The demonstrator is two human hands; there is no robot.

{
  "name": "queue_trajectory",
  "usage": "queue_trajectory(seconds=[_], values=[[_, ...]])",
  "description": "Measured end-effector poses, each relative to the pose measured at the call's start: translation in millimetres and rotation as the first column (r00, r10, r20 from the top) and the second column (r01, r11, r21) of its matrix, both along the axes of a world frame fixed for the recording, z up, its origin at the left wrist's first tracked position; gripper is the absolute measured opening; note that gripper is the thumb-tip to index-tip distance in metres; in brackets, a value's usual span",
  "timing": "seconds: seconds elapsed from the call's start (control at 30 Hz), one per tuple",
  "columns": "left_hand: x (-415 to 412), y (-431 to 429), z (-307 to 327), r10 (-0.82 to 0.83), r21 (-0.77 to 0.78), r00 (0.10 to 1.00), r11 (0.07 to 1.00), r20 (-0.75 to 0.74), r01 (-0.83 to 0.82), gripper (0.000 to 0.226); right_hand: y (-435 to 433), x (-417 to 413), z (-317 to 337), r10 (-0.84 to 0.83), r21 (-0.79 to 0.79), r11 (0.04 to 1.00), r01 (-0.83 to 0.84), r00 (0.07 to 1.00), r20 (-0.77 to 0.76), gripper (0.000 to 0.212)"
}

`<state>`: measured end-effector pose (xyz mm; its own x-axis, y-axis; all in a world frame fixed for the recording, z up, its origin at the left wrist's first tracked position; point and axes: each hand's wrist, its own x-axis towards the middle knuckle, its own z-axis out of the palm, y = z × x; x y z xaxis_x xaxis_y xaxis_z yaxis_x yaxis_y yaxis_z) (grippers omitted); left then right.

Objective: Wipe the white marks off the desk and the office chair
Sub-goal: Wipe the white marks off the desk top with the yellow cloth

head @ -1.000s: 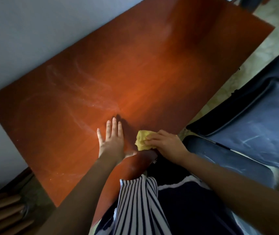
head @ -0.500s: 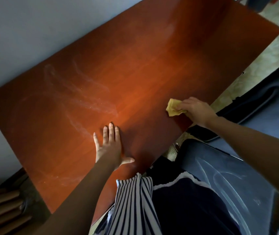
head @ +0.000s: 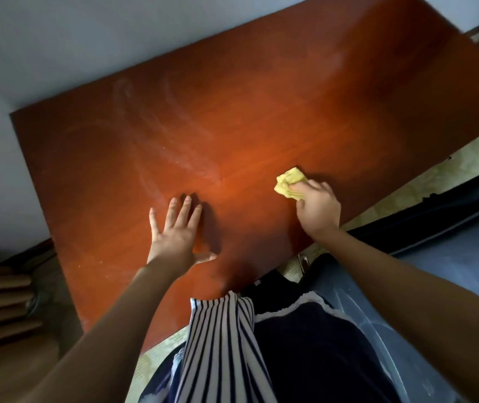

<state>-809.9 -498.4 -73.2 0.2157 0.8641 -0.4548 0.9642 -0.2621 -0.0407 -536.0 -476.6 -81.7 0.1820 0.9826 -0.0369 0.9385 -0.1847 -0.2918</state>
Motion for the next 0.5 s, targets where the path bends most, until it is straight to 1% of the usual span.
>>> queue_trajectory(seconds=[0.1, 0.13, 0.2, 0.23, 0.3, 0.33, 0.4, 0.5], values=[[-12.6, -17.8, -4.5, 0.127, 0.050, 0.989, 0.990, 0.077, -0.131, 0.111, -10.8, -30.6, 2.8, 0.222, 0.020, 0.975, -0.221, 0.973, -0.059, 0.040], [-17.0, -24.3, -6.1, 0.177, 0.063, 0.979, 0.981, 0.102, -0.184, 0.112, -15.0, -41.2, 4.5, 0.301, 0.025, 0.954, -0.300, 0.950, -0.079, 0.039], [-28.5, -37.8, -8.1, 0.276, 0.080, 0.952, 0.954, 0.130, -0.288, 0.114, -21.2, -63.5, 8.3, 0.470, 0.042, 0.882, -0.469, 0.876, -0.105, 0.039], [-37.0, -46.0, -8.8, 0.325, 0.082, 0.937, 0.938, 0.127, -0.337, 0.116, -22.3, -75.7, 9.6, 0.552, 0.048, 0.833, -0.551, 0.825, -0.120, 0.039], [-49.9, -58.5, -11.4, 0.378, 0.083, 0.918, 0.918, 0.123, -0.389, 0.119, -23.8, -89.8, 12.7, 0.661, 0.064, 0.749, -0.659, 0.737, -0.141, 0.039], [-60.2, -68.5, -11.7, 0.431, 0.085, 0.895, 0.894, 0.115, -0.441, 0.120, -22.7, -100.0, 13.2, 0.724, 0.076, 0.687, -0.722, 0.674, -0.148, 0.040], [-76.7, -88.2, -11.5, 0.528, 0.078, 0.843, 0.841, 0.098, -0.536, 0.122, -20.8, -115.7, 13.7, 0.817, 0.081, 0.569, -0.818, 0.552, -0.166, 0.040], [-94.7, -122.7, -11.7, 0.667, 0.075, 0.742, 0.738, 0.063, -0.670, 0.126, -18.6, -141.9, 15.3, 0.908, 0.074, 0.394, -0.916, 0.375, -0.187, 0.040]])
